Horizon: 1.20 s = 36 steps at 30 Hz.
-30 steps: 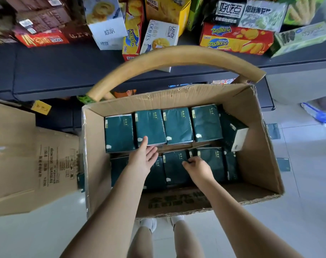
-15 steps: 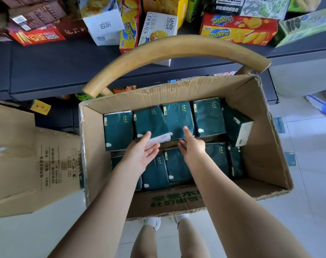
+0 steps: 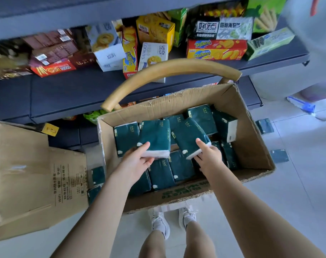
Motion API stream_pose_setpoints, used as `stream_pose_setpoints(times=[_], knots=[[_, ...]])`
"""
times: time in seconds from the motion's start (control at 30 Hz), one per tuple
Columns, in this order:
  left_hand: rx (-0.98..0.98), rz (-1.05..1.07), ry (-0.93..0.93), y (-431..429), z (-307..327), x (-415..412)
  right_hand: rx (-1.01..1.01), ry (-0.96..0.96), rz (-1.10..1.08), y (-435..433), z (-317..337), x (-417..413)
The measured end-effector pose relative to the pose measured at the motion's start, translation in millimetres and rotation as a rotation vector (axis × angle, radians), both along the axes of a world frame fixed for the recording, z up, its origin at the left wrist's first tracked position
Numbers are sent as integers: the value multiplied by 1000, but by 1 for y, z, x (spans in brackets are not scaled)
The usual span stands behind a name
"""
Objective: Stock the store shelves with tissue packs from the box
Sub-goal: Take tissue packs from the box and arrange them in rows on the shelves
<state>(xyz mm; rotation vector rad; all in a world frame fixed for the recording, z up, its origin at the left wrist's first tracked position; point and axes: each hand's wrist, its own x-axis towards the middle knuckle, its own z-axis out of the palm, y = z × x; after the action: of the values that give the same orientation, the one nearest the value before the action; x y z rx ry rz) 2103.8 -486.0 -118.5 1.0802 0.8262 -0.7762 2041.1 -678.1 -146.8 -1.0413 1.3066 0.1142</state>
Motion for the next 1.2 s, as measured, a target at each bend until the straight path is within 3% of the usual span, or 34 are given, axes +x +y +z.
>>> stream_pose_setpoints(times=[0.2, 0.4, 0.7, 0.87, 1.2], knots=[[-223, -124, -83, -5, 91, 4, -173, -116, 10, -34, 86, -5], [-312, -216, -245, -44, 197, 5, -266, -288, -35, -82, 188, 4], [-341, -86, -585, -138, 330, -40, -373, -570, 119, -172, 333, -10], [-270, 90, -747, -180, 387, -60, -383, -701, 212, -220, 386, -13], [-265, 132, -1009, -204, 486, -39, -449, -886, 259, -261, 477, 24]])
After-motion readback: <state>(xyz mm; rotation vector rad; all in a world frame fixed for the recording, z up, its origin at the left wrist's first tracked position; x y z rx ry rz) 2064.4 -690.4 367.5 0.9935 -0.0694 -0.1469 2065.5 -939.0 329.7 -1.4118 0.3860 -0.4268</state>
